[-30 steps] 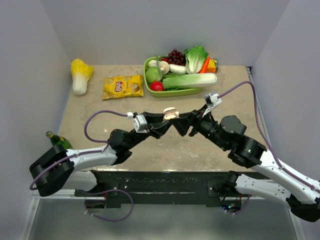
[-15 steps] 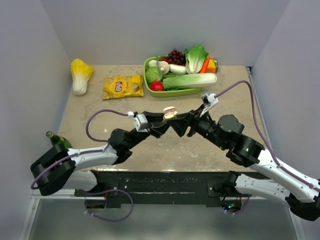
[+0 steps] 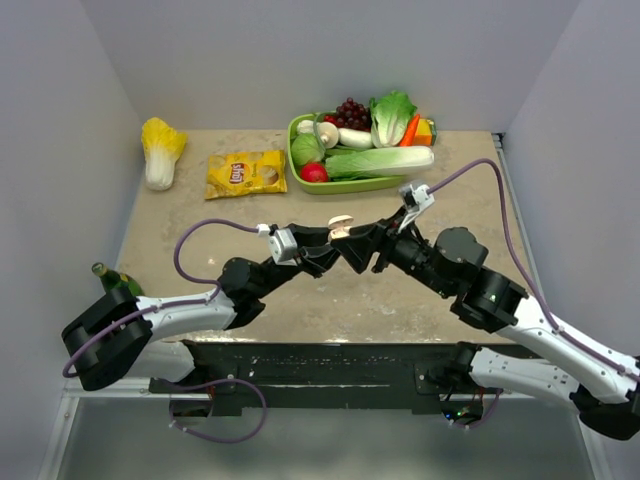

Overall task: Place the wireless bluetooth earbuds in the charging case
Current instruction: Adjust the earbud with the charging case, then pick up the earbud from the center of the board.

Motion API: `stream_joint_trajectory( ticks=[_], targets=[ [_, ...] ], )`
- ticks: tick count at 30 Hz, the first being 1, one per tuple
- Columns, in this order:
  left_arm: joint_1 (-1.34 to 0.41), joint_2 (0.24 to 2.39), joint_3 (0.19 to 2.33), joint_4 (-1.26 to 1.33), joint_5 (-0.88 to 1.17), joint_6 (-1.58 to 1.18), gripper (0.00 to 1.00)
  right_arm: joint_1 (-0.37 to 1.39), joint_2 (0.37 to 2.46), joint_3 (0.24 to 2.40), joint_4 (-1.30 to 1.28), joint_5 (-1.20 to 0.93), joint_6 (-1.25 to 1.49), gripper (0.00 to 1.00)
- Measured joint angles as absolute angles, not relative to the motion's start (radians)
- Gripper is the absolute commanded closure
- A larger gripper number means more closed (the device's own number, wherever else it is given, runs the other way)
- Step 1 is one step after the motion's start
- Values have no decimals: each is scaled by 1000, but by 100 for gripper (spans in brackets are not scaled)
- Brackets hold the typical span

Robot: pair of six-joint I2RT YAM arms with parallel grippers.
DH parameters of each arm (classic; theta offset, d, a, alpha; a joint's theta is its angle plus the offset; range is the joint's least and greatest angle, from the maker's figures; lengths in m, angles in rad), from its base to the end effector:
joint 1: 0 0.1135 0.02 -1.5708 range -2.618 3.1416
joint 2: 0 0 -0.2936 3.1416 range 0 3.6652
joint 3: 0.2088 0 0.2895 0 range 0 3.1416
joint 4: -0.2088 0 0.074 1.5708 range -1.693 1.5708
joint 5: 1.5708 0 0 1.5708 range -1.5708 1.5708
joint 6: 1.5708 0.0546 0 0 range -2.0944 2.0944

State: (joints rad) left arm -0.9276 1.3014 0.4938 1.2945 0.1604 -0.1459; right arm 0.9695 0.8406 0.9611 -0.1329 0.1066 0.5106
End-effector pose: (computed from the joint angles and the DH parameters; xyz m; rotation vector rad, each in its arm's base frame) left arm 0.1694 -0.2405 0.2932 0.5749 0.9958 -1.0466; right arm 0.1329 0.1834 0.4243 -0.2970 1.6622 1.0566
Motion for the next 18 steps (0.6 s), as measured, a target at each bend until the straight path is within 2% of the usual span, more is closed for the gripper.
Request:
stream_joint_trajectory(
  ticks=[5, 11, 18],
  targets=[
    [-925, 1300, 492, 1293, 141, -135, 100, 970, 760, 961, -117, 120, 476, 37],
    [-915, 1216, 390, 1288, 91, -126, 100, 970, 673, 965, -143, 302, 450, 39],
    [-915, 1006, 295, 1273, 52, -177, 100, 970, 739, 775, -170, 435, 456, 39]
  ],
)
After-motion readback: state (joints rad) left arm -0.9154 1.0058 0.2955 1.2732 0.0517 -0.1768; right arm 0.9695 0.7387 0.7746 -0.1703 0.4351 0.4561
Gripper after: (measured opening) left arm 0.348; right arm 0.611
